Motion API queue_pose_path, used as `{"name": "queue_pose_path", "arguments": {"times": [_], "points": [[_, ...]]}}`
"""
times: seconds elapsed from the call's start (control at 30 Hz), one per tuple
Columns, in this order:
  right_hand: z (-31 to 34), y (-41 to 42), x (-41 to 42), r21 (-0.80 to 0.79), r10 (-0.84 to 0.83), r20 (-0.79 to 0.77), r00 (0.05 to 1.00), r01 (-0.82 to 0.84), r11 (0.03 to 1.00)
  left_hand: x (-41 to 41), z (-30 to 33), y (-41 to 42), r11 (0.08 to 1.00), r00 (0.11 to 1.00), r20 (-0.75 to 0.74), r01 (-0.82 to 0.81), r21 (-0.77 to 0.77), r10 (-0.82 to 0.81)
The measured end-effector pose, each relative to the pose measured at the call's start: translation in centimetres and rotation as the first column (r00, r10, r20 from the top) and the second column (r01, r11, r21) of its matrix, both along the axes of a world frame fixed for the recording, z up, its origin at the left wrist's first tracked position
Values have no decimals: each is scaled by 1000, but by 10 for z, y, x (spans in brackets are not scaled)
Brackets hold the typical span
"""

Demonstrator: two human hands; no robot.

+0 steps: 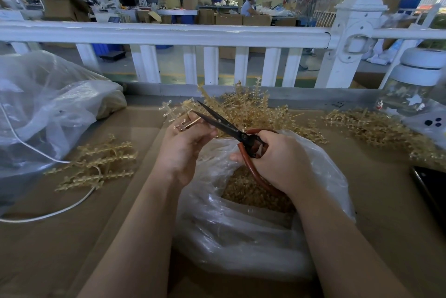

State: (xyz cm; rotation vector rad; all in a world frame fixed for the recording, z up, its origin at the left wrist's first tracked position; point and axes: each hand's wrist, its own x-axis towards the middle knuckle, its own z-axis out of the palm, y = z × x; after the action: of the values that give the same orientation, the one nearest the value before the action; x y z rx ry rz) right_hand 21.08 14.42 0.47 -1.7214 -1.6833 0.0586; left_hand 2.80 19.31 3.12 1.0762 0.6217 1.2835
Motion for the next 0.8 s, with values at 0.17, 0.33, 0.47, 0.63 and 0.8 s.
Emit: {"name": "queue_pose_path", "arguments": {"times": [0.17, 0.33, 0.47, 0.63, 0.8], "points": [[0, 0, 1, 4, -12, 28, 1000, 12, 1000, -1, -1, -1, 999, 999, -22, -26, -27, 26], [4, -4, -1, 37, -43, 77, 996, 40, 999, 0, 0, -2, 998, 999, -32, -35, -50, 33], [4, -3, 0, 21, -55, 93, 994, 53, 998, 0, 0, -2, 1000, 998, -64, -19, -7, 18], [4, -3, 0, 1, -48, 73, 996, 48, 999, 0, -2, -1, 997, 990, -142, -12, 81, 24], [3, -4, 2, -10, -37, 69, 997, 37, 999, 0, -4, 1, 993, 981, -188, -23, 116, 45]]}}
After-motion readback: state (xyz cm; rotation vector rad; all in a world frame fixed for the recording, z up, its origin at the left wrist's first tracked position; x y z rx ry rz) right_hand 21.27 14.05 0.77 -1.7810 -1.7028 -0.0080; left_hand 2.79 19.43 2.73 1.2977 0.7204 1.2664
